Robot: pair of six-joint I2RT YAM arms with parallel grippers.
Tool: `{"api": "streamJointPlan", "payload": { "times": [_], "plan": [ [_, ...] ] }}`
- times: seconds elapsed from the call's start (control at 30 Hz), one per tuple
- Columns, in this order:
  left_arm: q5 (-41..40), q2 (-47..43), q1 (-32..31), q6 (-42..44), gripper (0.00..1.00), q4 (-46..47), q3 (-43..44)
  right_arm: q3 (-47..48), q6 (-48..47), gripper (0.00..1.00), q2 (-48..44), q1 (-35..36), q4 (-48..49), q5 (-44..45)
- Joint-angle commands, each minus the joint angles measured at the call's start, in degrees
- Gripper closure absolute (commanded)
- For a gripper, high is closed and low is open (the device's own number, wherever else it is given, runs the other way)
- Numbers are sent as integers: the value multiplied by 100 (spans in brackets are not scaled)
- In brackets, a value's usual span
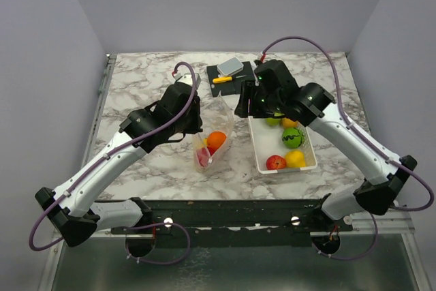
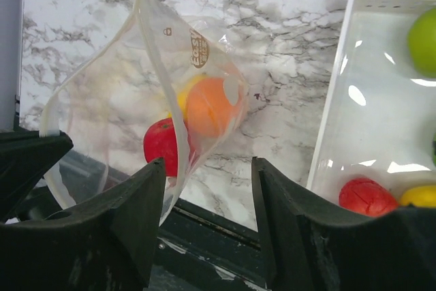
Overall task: Place the food in the zip-top bag and seal the zipper
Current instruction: Pick up the fake fruit from the bin.
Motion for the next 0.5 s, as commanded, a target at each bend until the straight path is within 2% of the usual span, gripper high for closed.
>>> {"api": "streamJointPlan", "payload": {
  "times": [0.0,0.2,0.27,0.47],
  "plan": [
    [-130,-18,4,101,100,76,32,7,-20,39,-505,34,-471,621],
    [-183,-35,5,127,100,80,150,-651,185,37,-1011,30,-723,940],
    [-243,-29,0,148,100,62,211,-905,267,33,-1166,29,-740,993],
    [-464,33,4,281,100,-85,532,-1752,478,29,-1394,25,-612,955]
  ]
}}
